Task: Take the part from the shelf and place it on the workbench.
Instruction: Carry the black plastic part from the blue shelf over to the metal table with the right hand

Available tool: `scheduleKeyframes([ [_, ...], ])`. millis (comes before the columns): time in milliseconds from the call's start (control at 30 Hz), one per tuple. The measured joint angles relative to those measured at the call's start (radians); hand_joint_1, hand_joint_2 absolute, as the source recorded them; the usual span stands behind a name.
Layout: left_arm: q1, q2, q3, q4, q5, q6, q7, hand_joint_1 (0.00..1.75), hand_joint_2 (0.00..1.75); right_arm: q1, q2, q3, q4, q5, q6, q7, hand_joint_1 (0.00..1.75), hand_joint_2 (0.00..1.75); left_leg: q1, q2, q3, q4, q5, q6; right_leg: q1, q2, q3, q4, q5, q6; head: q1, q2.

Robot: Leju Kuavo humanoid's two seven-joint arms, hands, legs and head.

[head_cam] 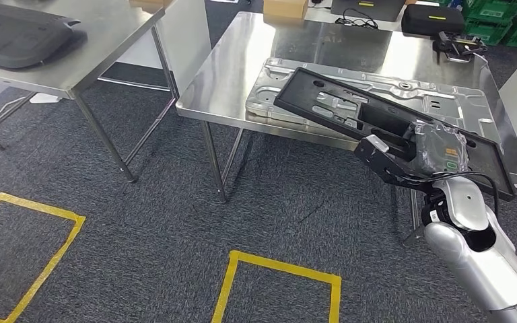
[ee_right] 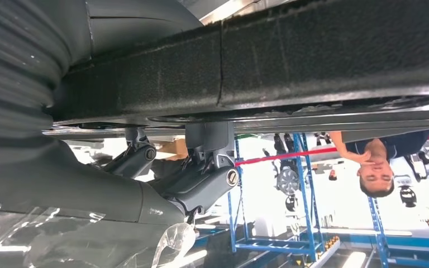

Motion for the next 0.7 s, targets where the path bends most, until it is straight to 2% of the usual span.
scheduleKeyframes([
  [700, 0.001, 0.000, 0.000, 0.000, -0.003, -0.013, 0.000, 0.00, 1.75, 0.001, 0.000, 0.008, 0.030, 0.013, 0.001, 0.001, 1.75, 1.75, 0.000, 0.000, -0.003, 0.000, 0.000, 0.000, 0.000, 0.000, -0.003, 0.000, 0.000, 0.000, 0.000, 0.000],
])
